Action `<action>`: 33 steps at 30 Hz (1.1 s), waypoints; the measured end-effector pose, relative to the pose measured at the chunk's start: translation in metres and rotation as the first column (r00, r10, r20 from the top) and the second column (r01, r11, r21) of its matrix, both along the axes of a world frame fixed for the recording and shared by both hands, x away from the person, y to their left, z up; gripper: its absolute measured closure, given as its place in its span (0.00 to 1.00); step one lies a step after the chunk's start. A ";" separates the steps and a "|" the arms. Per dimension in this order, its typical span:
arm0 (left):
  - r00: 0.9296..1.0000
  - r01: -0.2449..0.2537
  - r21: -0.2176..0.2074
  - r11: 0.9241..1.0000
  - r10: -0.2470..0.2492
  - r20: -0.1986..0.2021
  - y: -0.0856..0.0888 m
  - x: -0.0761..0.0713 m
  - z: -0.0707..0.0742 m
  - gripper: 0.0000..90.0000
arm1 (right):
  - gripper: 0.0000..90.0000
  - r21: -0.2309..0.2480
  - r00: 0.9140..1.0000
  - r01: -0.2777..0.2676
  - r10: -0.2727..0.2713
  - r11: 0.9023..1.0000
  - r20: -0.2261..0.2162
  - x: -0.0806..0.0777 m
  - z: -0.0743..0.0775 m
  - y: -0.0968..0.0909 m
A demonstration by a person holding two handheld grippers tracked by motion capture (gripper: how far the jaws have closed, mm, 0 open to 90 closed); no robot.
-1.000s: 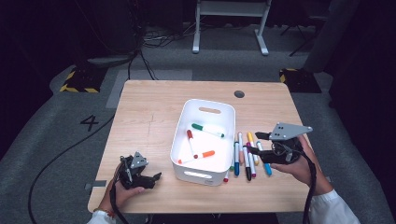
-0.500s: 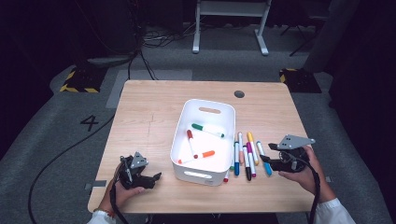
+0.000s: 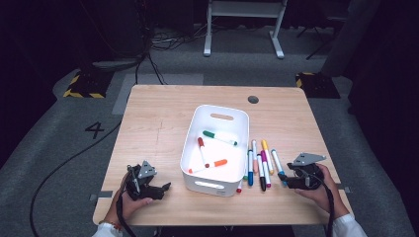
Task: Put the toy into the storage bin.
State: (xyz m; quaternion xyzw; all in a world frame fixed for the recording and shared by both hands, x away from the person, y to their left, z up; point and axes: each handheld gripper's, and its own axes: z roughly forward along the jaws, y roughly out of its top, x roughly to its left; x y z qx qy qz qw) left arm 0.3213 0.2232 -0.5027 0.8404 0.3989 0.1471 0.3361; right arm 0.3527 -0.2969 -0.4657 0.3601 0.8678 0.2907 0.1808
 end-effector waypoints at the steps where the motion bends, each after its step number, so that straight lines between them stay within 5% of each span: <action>1: 1.000 -0.001 0.002 1.000 0.001 0.002 0.000 0.000 0.000 0.16 | 0.48 -0.003 1.000 0.004 -0.004 1.000 -0.002 0.000 -0.002 -0.001; 8: 1.000 -0.001 0.001 1.000 0.001 0.001 0.000 0.000 0.000 0.16 | 0.48 -0.006 0.999 0.037 -0.037 0.999 -0.033 0.002 -0.016 -0.008; 19: 1.000 0.001 0.001 1.000 -0.001 0.000 0.000 0.000 0.000 0.16 | 0.59 0.079 0.990 0.131 -0.126 0.988 -0.066 0.007 -0.020 -0.020; 33: 1.000 -0.001 0.003 1.000 0.001 0.002 0.000 0.000 0.000 0.16 | 0.83 0.104 0.987 0.163 -0.161 0.981 -0.022 0.009 -0.023 -0.027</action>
